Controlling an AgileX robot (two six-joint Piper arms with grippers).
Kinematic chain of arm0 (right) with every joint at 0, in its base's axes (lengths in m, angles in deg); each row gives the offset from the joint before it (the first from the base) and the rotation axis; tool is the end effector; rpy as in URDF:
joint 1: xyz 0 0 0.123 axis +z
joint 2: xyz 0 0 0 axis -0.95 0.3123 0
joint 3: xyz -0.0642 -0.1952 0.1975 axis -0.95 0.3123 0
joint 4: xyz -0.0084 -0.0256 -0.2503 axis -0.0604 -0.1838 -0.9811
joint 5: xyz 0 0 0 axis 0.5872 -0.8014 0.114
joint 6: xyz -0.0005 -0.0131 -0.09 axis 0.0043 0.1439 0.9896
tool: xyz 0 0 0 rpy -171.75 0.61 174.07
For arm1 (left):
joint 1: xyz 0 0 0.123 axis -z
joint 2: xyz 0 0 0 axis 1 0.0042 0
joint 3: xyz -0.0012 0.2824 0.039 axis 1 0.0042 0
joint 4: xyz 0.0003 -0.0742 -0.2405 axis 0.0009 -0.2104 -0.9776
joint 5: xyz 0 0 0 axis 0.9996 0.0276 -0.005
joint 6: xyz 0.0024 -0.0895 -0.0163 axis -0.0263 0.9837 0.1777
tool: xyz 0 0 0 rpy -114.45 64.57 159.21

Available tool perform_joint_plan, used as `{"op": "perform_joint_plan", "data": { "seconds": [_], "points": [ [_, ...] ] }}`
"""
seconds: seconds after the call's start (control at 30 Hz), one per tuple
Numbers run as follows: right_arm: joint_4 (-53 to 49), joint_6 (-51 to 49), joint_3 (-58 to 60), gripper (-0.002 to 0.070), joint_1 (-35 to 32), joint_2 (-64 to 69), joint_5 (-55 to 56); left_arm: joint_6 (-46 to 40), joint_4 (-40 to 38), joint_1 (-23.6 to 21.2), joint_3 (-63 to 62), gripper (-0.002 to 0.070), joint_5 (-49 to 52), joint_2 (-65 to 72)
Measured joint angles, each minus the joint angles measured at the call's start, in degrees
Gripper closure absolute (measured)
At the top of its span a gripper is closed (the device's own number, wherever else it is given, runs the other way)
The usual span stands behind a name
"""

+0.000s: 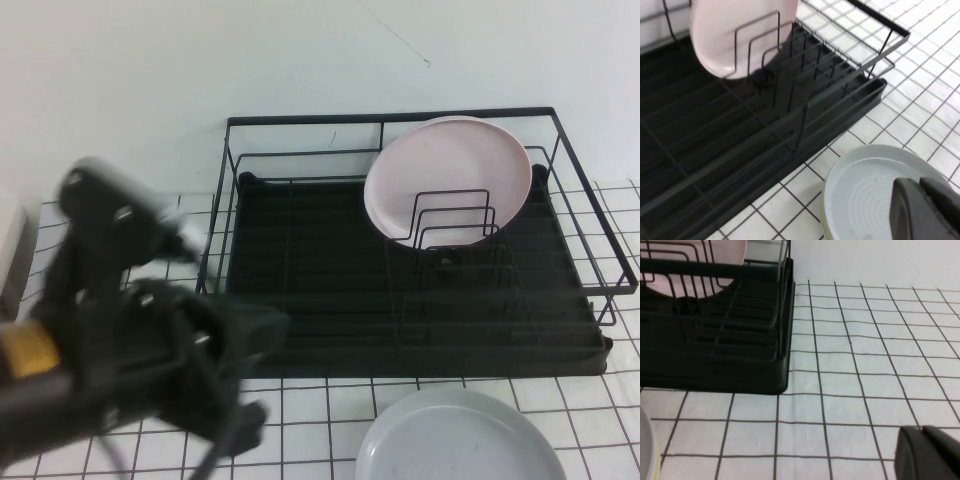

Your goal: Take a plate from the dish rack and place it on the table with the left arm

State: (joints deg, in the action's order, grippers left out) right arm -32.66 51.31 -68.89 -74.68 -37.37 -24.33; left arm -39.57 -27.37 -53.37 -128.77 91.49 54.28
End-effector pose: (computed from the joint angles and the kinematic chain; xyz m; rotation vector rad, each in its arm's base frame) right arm 0.0524 -0.0007 0.1755 -0.0676 1.8361 -0.0917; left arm 0.1500 -0.1327 0.3450 0.5935 1.9766 -0.7087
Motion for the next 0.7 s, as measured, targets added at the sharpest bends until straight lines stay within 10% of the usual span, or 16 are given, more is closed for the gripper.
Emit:
{"op": "perform_joint_plan", "data": {
  "seconds": [0.7],
  "points": [
    [0.0,0.0,0.0,0.0678,0.0,0.0,0.0,-5.8,4.1,0.2,17.5,0.0675,4.3,-26.3]
  ]
}}
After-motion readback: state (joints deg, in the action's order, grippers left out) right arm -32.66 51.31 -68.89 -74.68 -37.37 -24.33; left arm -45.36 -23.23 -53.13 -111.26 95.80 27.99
